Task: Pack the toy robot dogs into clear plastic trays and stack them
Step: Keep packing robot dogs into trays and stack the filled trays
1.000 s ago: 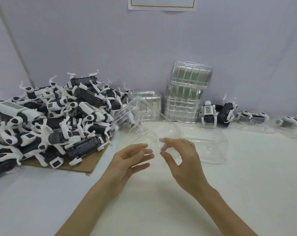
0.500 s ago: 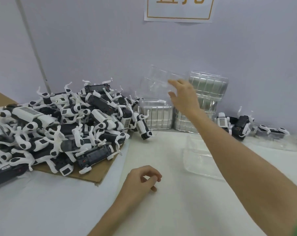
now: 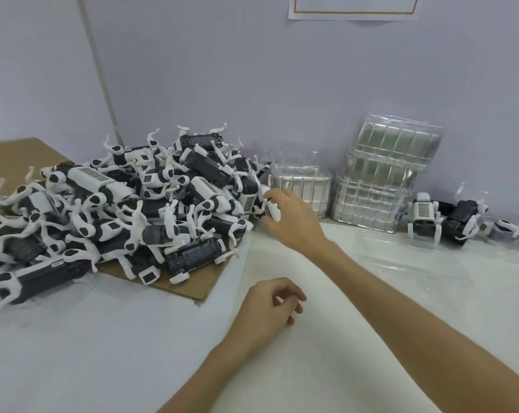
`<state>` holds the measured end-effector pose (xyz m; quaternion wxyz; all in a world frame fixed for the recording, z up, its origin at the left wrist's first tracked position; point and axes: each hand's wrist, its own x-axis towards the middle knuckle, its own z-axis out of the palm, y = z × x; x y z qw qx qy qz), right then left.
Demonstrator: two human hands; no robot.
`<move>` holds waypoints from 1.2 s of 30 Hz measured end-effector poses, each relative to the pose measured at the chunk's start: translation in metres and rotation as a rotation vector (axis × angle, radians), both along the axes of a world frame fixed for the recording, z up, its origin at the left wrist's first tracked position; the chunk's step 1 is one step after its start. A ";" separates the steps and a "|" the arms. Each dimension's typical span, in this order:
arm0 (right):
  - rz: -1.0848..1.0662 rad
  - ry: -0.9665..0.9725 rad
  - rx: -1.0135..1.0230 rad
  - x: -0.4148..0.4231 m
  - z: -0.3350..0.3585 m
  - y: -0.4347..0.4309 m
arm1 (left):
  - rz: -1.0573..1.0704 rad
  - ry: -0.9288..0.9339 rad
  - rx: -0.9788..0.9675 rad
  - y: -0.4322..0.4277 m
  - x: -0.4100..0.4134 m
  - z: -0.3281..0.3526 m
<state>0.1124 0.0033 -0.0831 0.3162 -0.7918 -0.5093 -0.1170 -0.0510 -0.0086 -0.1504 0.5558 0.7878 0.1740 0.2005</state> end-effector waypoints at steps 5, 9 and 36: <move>-0.280 0.242 0.019 0.010 -0.044 0.014 | -0.008 0.011 0.042 0.001 -0.001 -0.002; -0.298 0.351 -0.005 0.036 -0.054 0.037 | -0.046 0.051 0.101 0.003 0.000 -0.003; 0.215 1.288 0.357 -0.017 0.000 -0.170 | -0.054 0.132 0.243 0.000 0.004 -0.010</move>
